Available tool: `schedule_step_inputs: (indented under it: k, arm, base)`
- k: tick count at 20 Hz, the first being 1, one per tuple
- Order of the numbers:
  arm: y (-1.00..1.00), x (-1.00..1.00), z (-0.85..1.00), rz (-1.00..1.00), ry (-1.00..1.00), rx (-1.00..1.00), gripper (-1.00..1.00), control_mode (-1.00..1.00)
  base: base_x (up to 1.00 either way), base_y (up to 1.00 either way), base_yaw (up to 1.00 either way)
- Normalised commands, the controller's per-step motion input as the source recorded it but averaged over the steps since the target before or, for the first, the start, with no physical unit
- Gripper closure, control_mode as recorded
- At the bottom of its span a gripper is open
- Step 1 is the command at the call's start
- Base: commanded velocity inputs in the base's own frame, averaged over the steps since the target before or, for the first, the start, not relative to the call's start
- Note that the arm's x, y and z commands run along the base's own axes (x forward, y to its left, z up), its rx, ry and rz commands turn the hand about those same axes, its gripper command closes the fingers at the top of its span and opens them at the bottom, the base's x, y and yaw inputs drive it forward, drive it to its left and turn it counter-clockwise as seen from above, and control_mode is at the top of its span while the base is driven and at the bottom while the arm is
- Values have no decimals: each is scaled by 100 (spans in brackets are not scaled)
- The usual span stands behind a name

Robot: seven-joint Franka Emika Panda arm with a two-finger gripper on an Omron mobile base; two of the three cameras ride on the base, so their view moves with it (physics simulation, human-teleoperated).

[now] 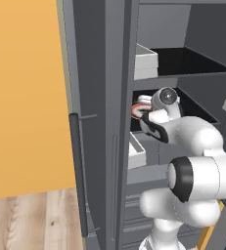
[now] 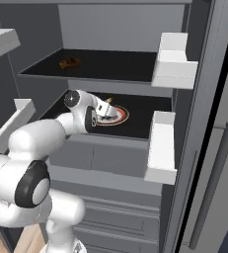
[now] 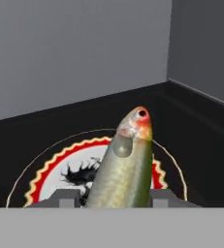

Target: Retrieve the fish from the fridge and place it on the cutting board.

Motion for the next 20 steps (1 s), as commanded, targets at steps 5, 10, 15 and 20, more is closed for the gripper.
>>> schedule_step_inputs:
  k: [5,10,15,20]
  arm:
    - [0,-74,25,1,2,0,100,-100]
    - [0,-22,28,2,12,11,100,-100]
    - [0,-40,45,3,23,5,100,-100]
    - [0,-66,13,0,27,0,100,-100]
  base:
    - [0,0,0]
    - [0,0,0]
    - [0,0,0]
    - [0,0,0]
